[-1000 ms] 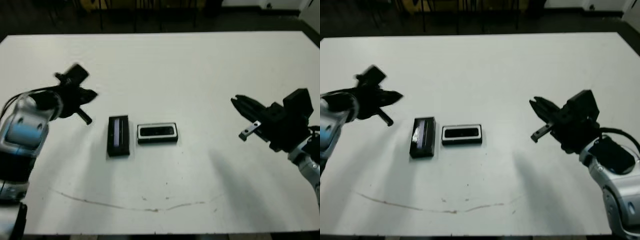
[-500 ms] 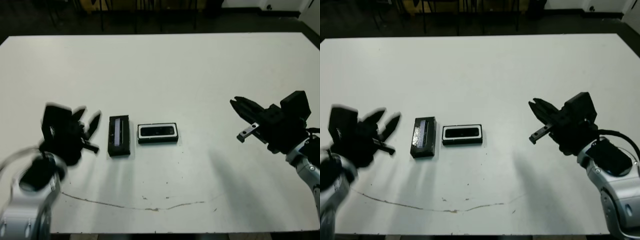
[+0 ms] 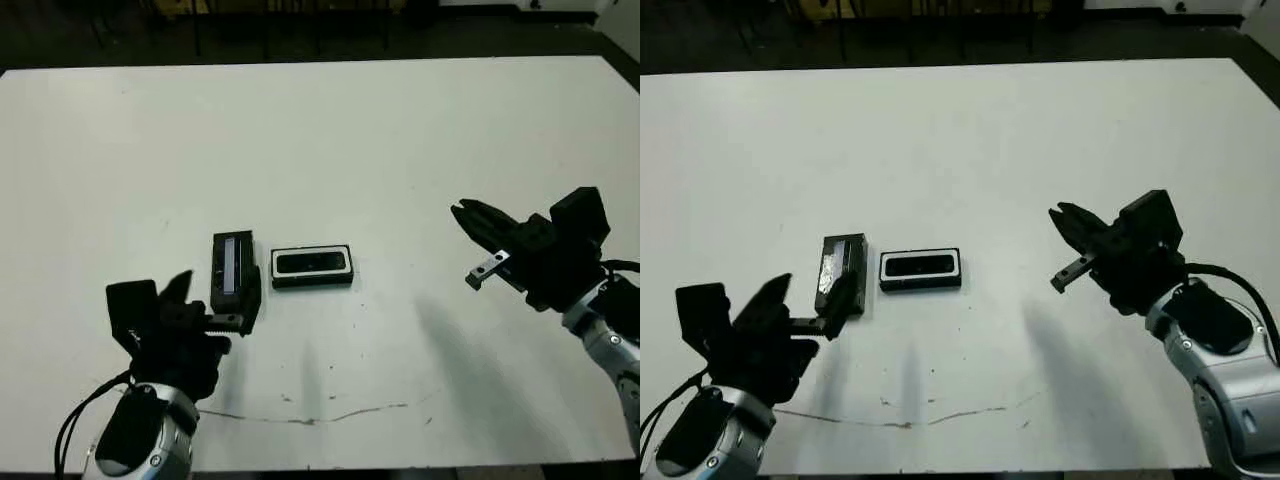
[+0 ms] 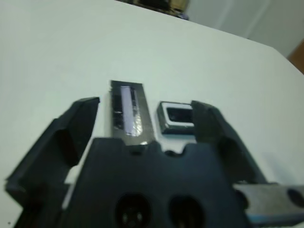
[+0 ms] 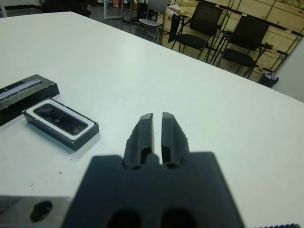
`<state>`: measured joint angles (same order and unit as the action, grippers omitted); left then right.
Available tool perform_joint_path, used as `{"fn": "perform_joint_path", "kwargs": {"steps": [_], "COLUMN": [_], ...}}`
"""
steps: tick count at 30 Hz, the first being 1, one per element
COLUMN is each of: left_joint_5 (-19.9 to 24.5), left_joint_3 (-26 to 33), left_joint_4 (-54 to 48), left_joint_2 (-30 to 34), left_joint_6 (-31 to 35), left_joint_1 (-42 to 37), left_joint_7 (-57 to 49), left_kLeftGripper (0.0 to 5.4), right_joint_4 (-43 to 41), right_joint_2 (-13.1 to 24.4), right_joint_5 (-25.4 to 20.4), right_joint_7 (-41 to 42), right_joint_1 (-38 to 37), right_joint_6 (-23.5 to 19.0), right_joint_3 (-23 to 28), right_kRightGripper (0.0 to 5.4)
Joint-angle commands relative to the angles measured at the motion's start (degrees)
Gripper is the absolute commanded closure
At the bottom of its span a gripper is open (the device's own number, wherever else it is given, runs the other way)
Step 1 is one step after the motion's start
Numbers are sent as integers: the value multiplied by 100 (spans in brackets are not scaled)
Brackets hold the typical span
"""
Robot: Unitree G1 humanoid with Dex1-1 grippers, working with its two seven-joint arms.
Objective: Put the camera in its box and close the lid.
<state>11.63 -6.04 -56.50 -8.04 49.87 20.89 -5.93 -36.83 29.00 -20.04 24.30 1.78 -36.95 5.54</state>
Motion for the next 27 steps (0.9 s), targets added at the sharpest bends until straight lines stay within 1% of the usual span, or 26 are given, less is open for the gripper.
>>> {"fn": "perform_joint_path", "kwargs": {"steps": [1, 7, 10, 13, 16, 18, 20, 24, 27], "left_joint_5": [-32, -79, -163, -128, -95, -137, -214, -279, -430], "left_joint_3": [-171, -349, -438, -499, -536, -567, -603, -557, -539], "left_joint_4": [401, 629, 759, 871, 950, 1029, 1091, 1232, 1332], "left_joint_2": [-236, -134, -126, -116, -81, -52, 29, 52, 208], "left_joint_6": [-280, -298, -523, -615, -658, -703, -686, -675, -594], "left_joint_1": [476, 304, 313, 332, 315, 280, 228, 109, -55], "left_joint_7": [-232, -566, -700, -733, -718, -731, -734, -723, -674], "left_kLeftGripper": [3, 3, 3, 3, 3, 3, 3, 3, 3], "right_joint_4": [-23, 1, 54, 79, 59, 34, 32, 90, 113], "right_joint_2": [34, 28, 4, -4, -4, -21, -25, -33, -40], "right_joint_5": [36, 21, -8, 11, 20, -39, -61, -52, -52], "right_joint_7": [-25, -4, 34, 43, 14, -4, -4, 24, 37], "right_joint_1": [-73, -91, -108, -116, -106, -95, -99, -135, -148], "right_joint_6": [-80, -91, -24, 34, -15, -112, -113, 5, 39], "right_joint_3": [-82, -91, -78, -93, -105, -84, -78, -82, -82], "right_kRightGripper": [540, 540, 540, 540, 540, 540, 540, 540, 540]}}
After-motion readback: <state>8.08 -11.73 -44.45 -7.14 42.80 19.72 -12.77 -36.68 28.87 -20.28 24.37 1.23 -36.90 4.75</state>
